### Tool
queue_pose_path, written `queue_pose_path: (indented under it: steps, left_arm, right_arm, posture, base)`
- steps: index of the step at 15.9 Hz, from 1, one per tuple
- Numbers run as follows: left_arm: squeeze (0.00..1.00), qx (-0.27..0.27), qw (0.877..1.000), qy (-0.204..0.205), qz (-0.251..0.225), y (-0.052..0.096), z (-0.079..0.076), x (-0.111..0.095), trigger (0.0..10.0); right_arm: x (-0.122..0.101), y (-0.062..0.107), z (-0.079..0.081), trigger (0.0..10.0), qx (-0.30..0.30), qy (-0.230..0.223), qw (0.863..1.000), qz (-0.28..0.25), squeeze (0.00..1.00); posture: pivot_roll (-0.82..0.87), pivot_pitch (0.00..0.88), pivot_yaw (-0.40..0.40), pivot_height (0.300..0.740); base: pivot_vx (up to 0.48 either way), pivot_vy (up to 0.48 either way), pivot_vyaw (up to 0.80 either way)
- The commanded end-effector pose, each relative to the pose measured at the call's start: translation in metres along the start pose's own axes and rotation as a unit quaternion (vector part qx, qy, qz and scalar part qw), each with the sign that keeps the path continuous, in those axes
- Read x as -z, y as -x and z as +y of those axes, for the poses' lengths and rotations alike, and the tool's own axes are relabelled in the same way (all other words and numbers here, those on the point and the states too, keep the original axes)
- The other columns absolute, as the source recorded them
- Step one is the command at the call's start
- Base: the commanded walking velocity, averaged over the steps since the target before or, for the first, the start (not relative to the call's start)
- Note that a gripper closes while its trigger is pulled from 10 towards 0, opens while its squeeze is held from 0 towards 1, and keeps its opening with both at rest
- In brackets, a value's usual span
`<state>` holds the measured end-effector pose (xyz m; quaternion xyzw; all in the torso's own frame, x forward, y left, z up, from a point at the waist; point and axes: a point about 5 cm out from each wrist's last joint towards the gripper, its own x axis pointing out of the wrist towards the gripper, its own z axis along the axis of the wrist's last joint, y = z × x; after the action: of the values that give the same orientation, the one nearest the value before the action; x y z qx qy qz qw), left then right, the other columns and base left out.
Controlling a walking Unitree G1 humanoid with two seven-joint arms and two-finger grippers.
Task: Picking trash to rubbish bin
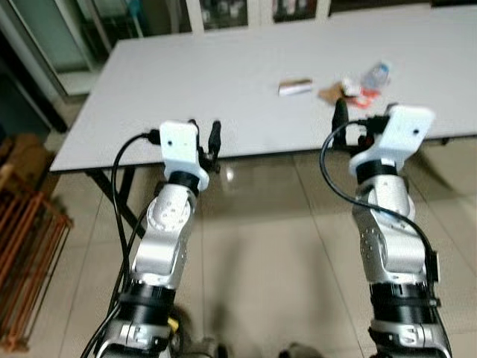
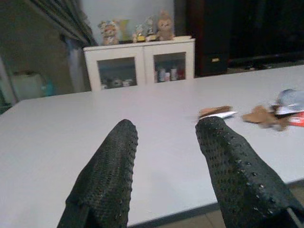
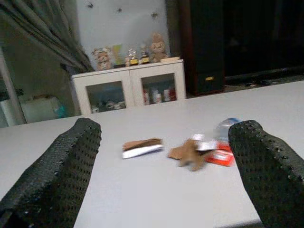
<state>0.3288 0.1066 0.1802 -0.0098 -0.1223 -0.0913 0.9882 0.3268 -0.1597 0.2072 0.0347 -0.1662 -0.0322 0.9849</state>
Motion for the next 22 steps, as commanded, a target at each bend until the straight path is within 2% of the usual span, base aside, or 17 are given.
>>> queue_pose_path:
  steps: [1,6,10,12,16,20,22]
  left_arm:
    - [0.0,-0.013,1.0,-0.015,0.023,0.005,0.011,0.009,10.0]
    - [0.0,-0.018,0.999,-0.018,0.028,0.005,0.014,0.01,10.0]
    - [0.0,-0.002,0.999,-0.02,0.035,0.006,0.008,0.013,10.0]
    - [0.0,-0.01,0.998,-0.039,0.049,0.007,0.01,0.019,10.0]
    - [0.0,-0.012,0.999,-0.028,0.042,0.008,0.01,0.017,10.0]
    - [0.0,-0.021,0.998,-0.037,0.044,0.008,0.014,0.018,10.0]
    - [0.0,-0.019,0.998,-0.036,0.044,0.008,0.013,0.018,10.0]
  right_arm:
    - [0.005,0.001,0.01,10.0,-0.015,-0.005,1.0,0.016,0.0]
    - [0.005,0.001,0.015,10.0,-0.023,-0.003,1.0,0.02,0.0]
    - [0.006,-0.001,0.014,10.0,-0.028,0.014,0.999,0.027,0.0]
    - [0.01,0.0,0.017,10.0,-0.034,0.013,0.999,0.036,0.0]
    - [0.011,0.001,0.02,10.0,-0.042,0.007,0.998,0.039,0.0]
    - [0.013,0.002,0.025,10.0,-0.053,0.019,0.997,0.045,0.0]
    - [0.014,0.002,0.025,10.0,-0.054,0.023,0.997,0.049,0.0]
  posture:
    - [0.01,0.118,0.084,0.72]
    - [0.0,0.126,0.085,0.72]
    - [0.0,0.129,0.084,0.72]
    - [0.0,0.131,0.084,0.72]
    - [0.01,0.129,0.082,0.72]
    - [0.01,0.134,0.081,0.72]
    - [0.01,0.134,0.081,0.72]
  base:
    - [0.48,0.0,0.0]
    - [0.48,0.0,0.0]
    - [0.48,0.0,0.0]
    - [0.12,0.0,0.0]
    - [0.0,0.0,0.0]
    - [0.253,-0.404,0.0]
    - [0.251,-0.405,0.62]
